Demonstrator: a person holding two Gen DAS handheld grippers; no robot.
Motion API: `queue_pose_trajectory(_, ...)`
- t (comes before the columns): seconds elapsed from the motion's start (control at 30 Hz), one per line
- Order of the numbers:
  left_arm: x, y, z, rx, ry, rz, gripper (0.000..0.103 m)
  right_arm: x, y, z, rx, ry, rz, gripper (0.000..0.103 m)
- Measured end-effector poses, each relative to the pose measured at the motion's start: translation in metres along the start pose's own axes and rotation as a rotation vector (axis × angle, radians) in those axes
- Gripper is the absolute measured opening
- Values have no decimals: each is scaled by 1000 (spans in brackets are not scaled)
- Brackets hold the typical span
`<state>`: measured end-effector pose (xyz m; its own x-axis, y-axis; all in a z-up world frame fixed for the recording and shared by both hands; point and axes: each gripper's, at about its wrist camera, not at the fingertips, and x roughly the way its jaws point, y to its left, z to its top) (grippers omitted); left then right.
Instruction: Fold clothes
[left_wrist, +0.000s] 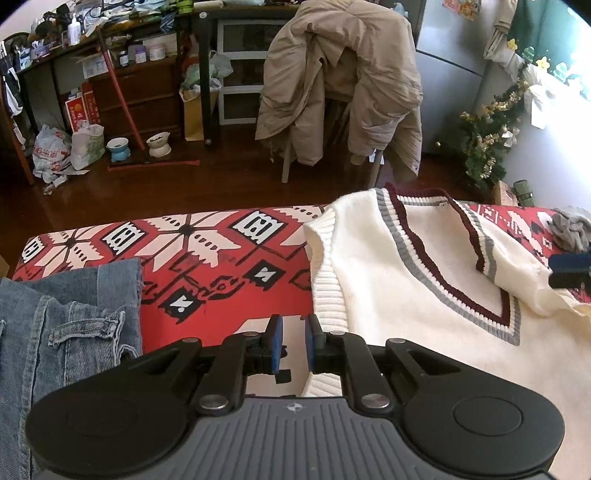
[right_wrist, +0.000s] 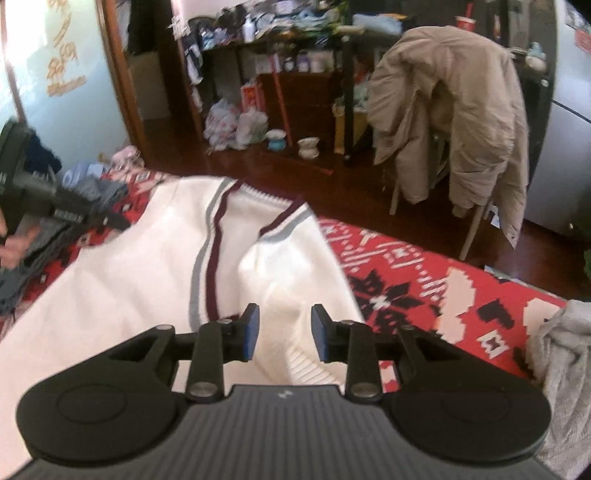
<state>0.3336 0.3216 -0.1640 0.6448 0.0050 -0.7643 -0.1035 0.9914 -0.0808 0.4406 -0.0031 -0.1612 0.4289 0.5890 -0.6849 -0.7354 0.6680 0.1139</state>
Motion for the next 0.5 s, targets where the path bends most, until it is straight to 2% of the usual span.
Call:
queue_pose_trajectory(0.07, 0, 0, 0, 1, 0, 1, 13, 3, -8, 5, 21, 1, 9, 35)
queue_pose_trajectory(0.2, -3, -2, 2, 23, -4, 3, 13, 23, -13, 12, -5, 47, 69, 35)
queue_pose_trajectory(0.3, -2, -3, 2, 29, -8, 9, 13, 37, -12, 12, -21, 63, 84, 34)
queue_pose_trajectory(0.4, 1, -1, 4, 10, -9, 1, 13, 42, -9, 9, -28, 58, 82, 12)
queue_pose_trajectory(0.5, 4, -1, 5, 1, -14, -7, 13, 33, -2, 7, -72, 16, 34, 7)
